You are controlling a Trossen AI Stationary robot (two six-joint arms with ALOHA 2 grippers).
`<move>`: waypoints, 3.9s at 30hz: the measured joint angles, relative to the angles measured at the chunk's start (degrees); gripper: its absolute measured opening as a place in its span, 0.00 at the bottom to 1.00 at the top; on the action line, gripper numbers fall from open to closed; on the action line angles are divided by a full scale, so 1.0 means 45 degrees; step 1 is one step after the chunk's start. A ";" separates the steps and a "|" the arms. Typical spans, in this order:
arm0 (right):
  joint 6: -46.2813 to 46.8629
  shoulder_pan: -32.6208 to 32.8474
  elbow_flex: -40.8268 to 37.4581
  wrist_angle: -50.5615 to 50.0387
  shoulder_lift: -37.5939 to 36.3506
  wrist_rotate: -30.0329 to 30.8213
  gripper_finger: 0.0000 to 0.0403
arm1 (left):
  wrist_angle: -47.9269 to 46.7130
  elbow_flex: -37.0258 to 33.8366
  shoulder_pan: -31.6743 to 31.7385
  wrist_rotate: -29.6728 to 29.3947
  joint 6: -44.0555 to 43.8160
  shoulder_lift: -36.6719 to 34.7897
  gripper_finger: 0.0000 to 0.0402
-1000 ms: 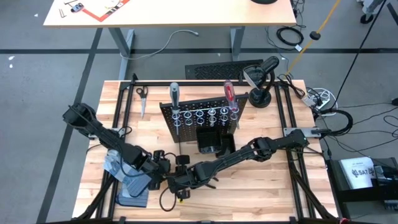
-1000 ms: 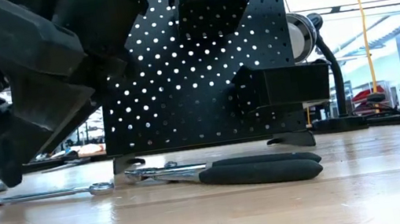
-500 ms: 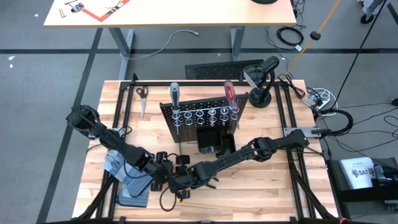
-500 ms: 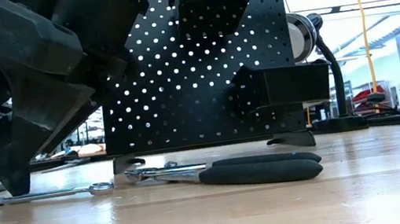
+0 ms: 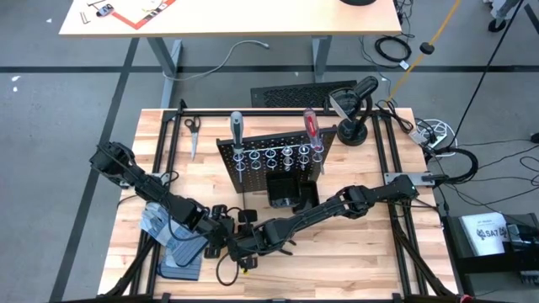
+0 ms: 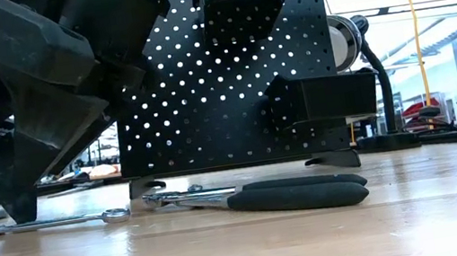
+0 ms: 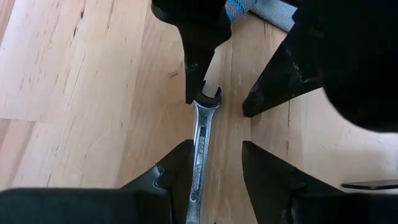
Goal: Hang tools onto peg board
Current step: Hang the silver wrench on the black peg board
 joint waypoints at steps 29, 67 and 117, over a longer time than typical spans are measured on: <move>0.0402 -0.0005 0.0005 -0.0394 0.0000 -0.0006 0.32 | -0.0012 -0.0019 0.0379 -0.1010 0.0223 0.0015 0.23; -0.0197 -0.0277 -0.1185 -0.0601 -0.0049 -0.2422 0.02 | 0.2340 -0.0067 0.0442 0.1035 0.0947 0.0078 0.07; -0.0194 0.0359 -0.0724 -0.0865 -0.0597 -0.0954 0.00 | 0.0343 0.0000 -0.0612 0.0260 0.0952 -0.1030 0.30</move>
